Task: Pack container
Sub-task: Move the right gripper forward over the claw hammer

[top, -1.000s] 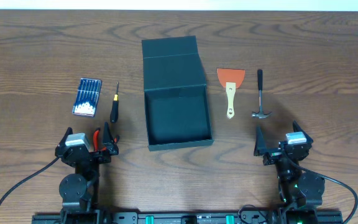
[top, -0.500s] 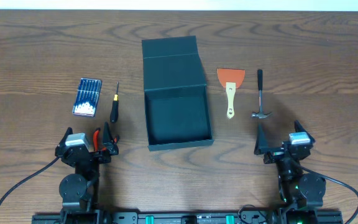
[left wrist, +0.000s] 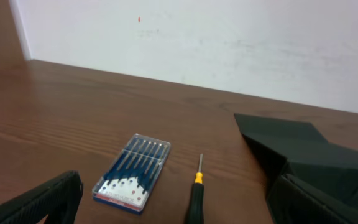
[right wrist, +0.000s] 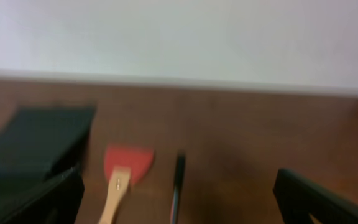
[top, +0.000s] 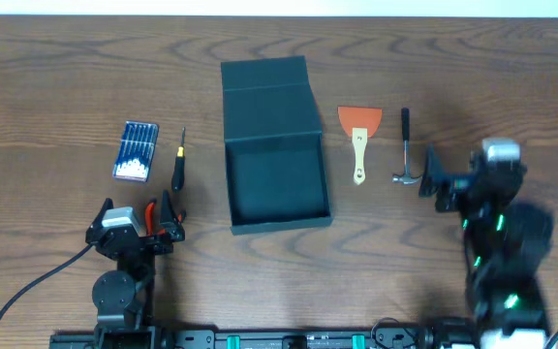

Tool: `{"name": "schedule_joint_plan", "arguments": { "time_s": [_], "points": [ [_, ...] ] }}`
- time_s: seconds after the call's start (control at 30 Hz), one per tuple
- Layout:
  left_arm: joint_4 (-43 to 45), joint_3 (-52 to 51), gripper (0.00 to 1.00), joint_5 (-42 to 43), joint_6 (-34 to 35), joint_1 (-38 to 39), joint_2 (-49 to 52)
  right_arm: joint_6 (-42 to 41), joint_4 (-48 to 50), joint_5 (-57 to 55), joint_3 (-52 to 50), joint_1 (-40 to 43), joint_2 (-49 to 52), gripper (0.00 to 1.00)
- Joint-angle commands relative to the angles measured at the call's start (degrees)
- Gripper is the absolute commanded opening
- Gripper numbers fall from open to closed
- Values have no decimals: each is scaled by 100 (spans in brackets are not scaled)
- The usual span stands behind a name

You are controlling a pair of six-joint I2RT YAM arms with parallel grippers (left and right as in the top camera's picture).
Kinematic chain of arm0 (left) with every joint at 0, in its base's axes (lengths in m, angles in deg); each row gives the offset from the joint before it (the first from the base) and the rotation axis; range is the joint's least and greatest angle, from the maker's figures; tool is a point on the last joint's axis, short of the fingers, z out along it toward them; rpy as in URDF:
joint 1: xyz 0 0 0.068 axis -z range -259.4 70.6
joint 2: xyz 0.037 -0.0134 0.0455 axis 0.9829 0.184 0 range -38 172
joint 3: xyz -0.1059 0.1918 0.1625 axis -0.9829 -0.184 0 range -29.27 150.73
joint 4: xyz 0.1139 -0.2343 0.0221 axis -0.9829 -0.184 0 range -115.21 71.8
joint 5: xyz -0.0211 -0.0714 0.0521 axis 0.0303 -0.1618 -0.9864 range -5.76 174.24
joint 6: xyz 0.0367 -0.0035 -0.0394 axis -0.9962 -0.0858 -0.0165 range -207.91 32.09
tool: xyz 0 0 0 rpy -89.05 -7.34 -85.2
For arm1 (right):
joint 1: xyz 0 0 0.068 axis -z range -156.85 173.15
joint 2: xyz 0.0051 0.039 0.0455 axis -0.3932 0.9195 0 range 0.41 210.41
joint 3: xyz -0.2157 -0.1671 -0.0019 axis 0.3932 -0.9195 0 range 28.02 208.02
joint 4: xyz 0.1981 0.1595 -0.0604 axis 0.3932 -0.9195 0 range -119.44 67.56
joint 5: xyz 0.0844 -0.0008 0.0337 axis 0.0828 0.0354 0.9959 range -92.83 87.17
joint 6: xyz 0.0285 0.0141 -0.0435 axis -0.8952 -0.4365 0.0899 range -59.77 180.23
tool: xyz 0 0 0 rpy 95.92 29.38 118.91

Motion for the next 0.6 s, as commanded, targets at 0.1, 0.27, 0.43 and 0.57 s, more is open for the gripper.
{"name": "schedule_joint_plan", "arguments": {
  "time_s": [0.1,0.27,0.43,0.57],
  "points": [
    [-107,-63,99,-9,-76,-31,-35,721,-2682,105,3222,46,2739,99],
    [-107,-63,98,-9,-76,-31,-35,809,-3751,59,4310,46,3980,99],
    [-107,-66,98,-9,-76,-31,-35,468,-3904,708,4334,46,4542,99],
    [-107,-63,98,-9,-76,-31,-35,420,-4146,809,4323,46,4824,99]
  ]
}}
